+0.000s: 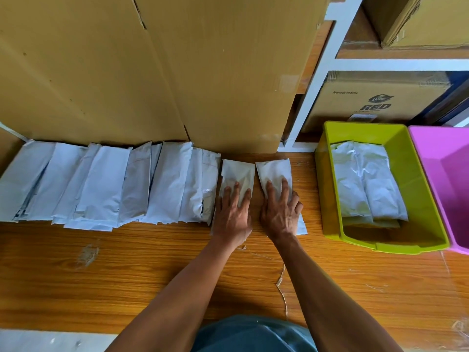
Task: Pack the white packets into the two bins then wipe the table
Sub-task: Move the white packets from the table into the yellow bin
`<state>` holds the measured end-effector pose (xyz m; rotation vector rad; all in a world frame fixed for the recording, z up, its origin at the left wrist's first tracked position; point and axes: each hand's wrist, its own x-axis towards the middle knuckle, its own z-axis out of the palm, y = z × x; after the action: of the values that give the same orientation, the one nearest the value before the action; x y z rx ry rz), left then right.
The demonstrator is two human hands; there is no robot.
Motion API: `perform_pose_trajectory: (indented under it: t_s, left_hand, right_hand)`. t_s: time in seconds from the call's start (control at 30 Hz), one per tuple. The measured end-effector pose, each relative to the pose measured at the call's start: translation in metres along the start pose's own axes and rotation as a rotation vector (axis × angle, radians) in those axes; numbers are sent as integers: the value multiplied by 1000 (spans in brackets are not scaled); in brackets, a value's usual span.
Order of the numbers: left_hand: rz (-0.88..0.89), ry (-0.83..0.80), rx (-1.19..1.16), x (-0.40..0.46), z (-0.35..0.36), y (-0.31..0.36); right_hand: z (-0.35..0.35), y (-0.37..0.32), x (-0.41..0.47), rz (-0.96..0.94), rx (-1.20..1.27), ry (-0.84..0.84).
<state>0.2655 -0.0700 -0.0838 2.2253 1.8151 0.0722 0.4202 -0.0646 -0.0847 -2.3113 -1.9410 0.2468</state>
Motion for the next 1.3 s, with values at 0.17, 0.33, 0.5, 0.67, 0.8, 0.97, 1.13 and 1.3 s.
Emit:
perform_pose_trajectory:
  t_s: [0.17, 0.33, 0.5, 0.67, 0.8, 0.97, 1.13, 1.3]
  left_hand:
    - [16, 28, -2, -2, -3, 5]
    - [39, 81, -6, -4, -4, 6]
    - [81, 170, -18, 0, -15, 6]
    - [66, 256, -11, 2, -40, 13]
    - [44, 303, -56, 0, -63, 26]
    - [69, 392, -93, 1, -91, 46]
    - [83, 461, -114, 2, -114, 66]
    - [123, 509, -127, 4, -128, 90]
  right_hand:
    - [-5, 0, -3, 2, -29, -7]
    - [-12, 3, -4, 0, -22, -23]
    - [-22, 3, -4, -14, -24, -41]
    - [-40, 5, -7, -58, -9, -55]
    - [-64, 4, -10, -74, 3, 2]
    - [-97, 3, -11, -77, 35, 93]
    - [-131, 12, -13, -91, 50, 168]
    - [-160, 29, -14, -61, 113, 251]
